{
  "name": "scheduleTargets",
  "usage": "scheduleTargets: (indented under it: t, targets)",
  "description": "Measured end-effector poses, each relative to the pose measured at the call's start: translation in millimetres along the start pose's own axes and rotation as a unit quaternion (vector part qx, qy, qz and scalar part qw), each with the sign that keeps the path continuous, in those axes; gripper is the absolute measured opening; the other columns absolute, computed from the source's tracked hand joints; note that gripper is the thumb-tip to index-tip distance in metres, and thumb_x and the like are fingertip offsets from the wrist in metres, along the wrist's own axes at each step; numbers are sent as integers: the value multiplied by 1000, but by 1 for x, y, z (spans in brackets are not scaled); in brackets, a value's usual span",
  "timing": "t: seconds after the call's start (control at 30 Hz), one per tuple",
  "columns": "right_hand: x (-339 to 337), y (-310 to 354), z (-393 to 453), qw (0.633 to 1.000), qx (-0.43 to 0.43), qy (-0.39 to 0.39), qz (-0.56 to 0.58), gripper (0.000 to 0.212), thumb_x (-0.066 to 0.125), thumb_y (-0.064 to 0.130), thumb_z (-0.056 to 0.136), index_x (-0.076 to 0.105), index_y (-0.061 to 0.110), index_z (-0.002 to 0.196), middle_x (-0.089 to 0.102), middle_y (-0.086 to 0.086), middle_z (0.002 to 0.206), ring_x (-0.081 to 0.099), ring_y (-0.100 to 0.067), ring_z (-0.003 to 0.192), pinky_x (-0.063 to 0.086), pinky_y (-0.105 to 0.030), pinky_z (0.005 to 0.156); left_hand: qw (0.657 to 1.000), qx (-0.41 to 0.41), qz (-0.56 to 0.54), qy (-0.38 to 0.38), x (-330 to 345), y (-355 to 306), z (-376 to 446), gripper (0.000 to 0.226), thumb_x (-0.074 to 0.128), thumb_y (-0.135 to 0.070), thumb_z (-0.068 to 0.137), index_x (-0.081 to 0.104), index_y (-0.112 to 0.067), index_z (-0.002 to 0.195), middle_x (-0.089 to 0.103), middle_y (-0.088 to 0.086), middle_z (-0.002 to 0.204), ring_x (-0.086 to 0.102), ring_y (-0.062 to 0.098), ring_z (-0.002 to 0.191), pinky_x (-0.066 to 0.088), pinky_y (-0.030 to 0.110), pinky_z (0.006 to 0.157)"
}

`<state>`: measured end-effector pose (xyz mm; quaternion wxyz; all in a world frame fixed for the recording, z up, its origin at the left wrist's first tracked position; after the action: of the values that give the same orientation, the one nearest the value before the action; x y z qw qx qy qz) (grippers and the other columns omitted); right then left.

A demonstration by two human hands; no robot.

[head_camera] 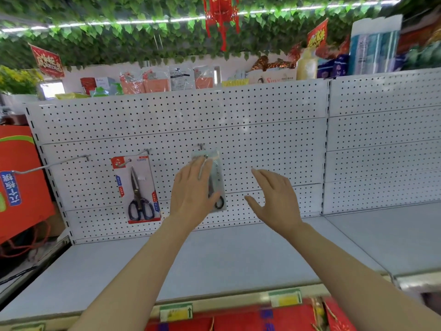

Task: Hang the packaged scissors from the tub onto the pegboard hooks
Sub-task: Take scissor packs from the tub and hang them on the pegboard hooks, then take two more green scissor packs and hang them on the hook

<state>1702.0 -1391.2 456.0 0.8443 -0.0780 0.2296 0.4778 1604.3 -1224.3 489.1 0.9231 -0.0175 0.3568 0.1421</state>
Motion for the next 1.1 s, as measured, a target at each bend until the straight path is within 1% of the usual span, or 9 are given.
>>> scheduleTargets:
  t: [0.1, 0.2, 0.43, 0.53, 0.67, 0.8, 0.87, 0.97, 1.1]
  targets:
    - [-31, -10, -18, 999, -17, -6, -26, 60, 57, 46, 85, 55, 7, 132, 60, -9, 123, 53, -26, 113, 36, -37, 100, 999, 30, 20, -12, -13, -32, -19, 74, 63, -48, 85, 39, -10, 145, 45, 9, 144, 42, 31, 130, 33, 43, 108]
    - [-60, -22, -40, 999, -25, -4, -34, 59, 59, 44, 86, 55, 6, 131, 60, -10, 123, 54, -28, 113, 36, -38, 100, 999, 43, 24, -20, -24, -71, -37, 70, 63, -45, 86, 43, -9, 142, 51, 10, 139, 47, 31, 124, 37, 43, 103]
    - [-123, -78, -128, 995, -35, 58, -69, 59, 60, 41, 86, 55, 4, 130, 61, -13, 120, 55, -30, 111, 36, -40, 97, 998, 54, -11, 16, 0, -182, -94, 69, 65, -42, 85, 46, -7, 141, 52, 13, 137, 48, 35, 124, 35, 46, 104]
    - [-140, -113, -179, 991, -10, 101, -86, 60, 60, 41, 84, 55, 3, 130, 61, -15, 119, 55, -32, 109, 37, -43, 94, 996, 55, -35, 68, 28, -232, -128, 69, 64, -41, 85, 45, -7, 142, 50, 13, 140, 45, 36, 127, 29, 45, 106]
    - [-155, -154, -250, 984, 27, 144, -102, 58, 59, 40, 83, 56, 3, 127, 62, -15, 117, 57, -34, 107, 38, -43, 93, 988, 55, -45, 137, 75, -292, -183, 68, 63, -42, 83, 47, -8, 139, 51, 12, 138, 47, 34, 124, 34, 45, 103]
    - [-155, -186, -329, 979, 66, 162, -107, 55, 60, 38, 83, 58, 3, 125, 63, -13, 113, 55, -31, 104, 37, -40, 91, 979, 47, -73, 183, 128, -343, -248, 65, 71, -39, 75, 56, -7, 129, 60, 11, 127, 56, 32, 112, 40, 41, 94]
    - [-148, -199, -381, 970, 91, 196, -107, 56, 62, 37, 82, 57, 2, 126, 63, -13, 115, 56, -31, 105, 39, -41, 91, 968, 41, -99, 225, 159, -365, -291, 65, 70, -38, 76, 54, -7, 132, 59, 10, 129, 55, 32, 113, 43, 42, 93]
    - [-129, -220, -468, 946, 132, 272, -114, 57, 63, 37, 83, 56, 3, 128, 62, -12, 117, 56, -31, 107, 43, -44, 94, 938, 19, -120, 325, 216, -397, -367, 67, 68, -40, 82, 50, -8, 137, 55, 9, 135, 52, 31, 120, 42, 41, 98]
    - [-118, -227, -554, 915, 179, 343, -117, 59, 75, 33, 76, 59, 4, 125, 64, -12, 115, 61, -32, 103, 48, -44, 87, 860, -35, -110, 497, 273, -424, -466, 63, 52, -42, 94, 36, -10, 145, 42, 8, 145, 41, 28, 129, 34, 36, 104]
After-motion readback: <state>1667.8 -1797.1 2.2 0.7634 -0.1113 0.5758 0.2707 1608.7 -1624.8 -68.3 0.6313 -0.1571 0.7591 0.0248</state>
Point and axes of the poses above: each hand's wrist, its own z-axis towards the middle knuckle, its own x-axis out of the palm, y = z × x, the point moved 6 cm from there along z, towards the middle knuckle
